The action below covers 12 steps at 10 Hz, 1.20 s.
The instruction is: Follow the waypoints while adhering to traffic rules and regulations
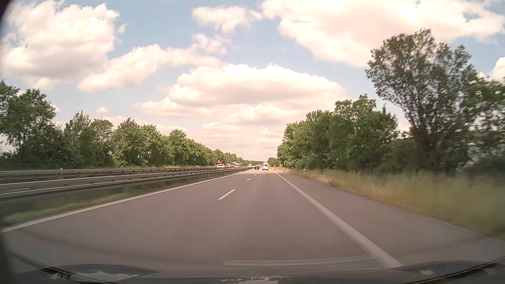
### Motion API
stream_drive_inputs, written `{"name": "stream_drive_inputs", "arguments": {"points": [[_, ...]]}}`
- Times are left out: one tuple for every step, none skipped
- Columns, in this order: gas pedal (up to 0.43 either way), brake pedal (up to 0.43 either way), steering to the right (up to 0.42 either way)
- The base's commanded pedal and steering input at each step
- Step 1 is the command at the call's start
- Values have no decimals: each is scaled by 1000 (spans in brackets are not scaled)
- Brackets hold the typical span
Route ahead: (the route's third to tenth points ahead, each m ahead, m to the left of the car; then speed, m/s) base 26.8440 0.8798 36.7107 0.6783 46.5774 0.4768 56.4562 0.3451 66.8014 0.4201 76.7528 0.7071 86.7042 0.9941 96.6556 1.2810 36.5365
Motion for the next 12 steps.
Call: {"name": "stream_drive_inputs", "arguments": {"points": [[319,12,-2],[319,12,-1],[319,12,-2],[319,12,-2],[331,12,-2],[331,12,-2],[331,12,-2],[331,12,-2],[331,6,-2],[331,12,-1],[331,12,-1],[331,12,0]]}}
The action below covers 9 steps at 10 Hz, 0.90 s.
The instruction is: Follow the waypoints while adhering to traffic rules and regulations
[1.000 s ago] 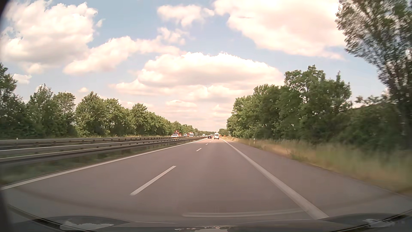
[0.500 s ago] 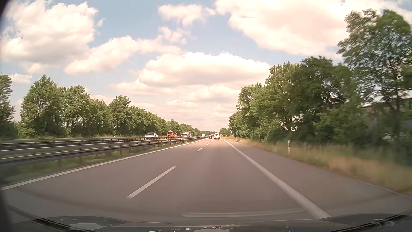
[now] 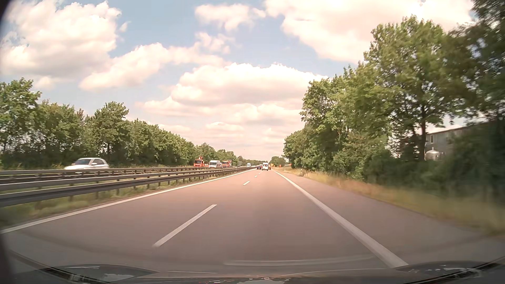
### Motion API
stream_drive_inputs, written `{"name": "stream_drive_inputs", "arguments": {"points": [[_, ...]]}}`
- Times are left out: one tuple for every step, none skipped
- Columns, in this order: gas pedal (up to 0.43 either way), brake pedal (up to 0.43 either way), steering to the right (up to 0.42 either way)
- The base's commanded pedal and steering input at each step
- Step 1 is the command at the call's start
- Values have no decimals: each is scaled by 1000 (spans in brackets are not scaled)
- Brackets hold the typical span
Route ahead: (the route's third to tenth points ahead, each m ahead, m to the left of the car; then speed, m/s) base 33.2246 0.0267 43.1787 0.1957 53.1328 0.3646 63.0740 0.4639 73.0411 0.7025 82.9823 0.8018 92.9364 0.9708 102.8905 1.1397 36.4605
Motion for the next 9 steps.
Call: {"name": "stream_drive_inputs", "arguments": {"points": [[331,12,0],[331,12,-1],[331,12,-1],[331,12,0],[331,12,0],[331,12,0],[331,12,0],[331,12,1],[331,12,1]]}}
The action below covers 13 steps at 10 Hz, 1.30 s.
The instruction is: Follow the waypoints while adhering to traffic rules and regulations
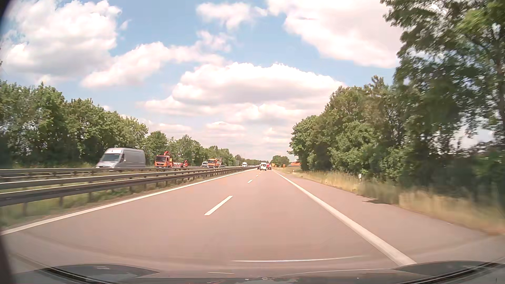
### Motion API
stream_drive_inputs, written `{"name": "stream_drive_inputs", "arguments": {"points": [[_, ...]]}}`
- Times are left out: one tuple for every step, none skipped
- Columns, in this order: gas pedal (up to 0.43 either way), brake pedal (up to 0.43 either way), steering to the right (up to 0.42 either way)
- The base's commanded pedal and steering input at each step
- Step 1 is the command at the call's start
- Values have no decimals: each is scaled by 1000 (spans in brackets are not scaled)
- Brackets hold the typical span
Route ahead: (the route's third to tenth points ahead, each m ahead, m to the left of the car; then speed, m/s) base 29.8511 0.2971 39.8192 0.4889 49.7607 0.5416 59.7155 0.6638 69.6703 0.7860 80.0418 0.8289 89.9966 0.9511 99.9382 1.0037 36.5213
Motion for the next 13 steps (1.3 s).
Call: {"name": "stream_drive_inputs", "arguments": {"points": [[331,12,2],[331,12,2],[331,12,2],[331,12,1],[331,12,1],[331,12,0],[331,12,0],[331,12,0],[331,12,0],[331,12,-1],[331,12,0],[331,6,0],[331,12,-2]]}}
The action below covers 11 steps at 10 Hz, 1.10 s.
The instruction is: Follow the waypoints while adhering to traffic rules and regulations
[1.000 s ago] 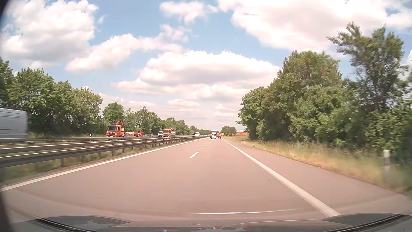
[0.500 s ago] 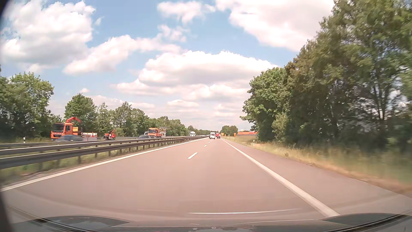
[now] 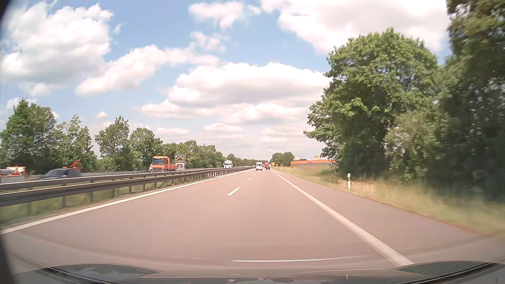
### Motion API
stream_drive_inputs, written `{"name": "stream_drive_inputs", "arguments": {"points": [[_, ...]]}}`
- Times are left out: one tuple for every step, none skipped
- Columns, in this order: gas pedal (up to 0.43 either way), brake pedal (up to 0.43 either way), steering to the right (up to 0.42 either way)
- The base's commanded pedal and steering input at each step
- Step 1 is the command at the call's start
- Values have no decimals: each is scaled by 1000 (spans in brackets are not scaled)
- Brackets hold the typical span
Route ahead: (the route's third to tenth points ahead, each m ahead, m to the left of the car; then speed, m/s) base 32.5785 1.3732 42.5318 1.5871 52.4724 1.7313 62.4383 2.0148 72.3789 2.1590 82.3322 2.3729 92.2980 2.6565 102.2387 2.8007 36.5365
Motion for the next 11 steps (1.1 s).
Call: {"name": "stream_drive_inputs", "arguments": {"points": [[331,12,-4],[331,12,-4],[331,12,-5],[331,12,-5],[331,12,-6],[331,12,-6],[331,12,-5],[331,12,-4],[331,12,-3],[331,12,-1],[331,12,-1]]}}
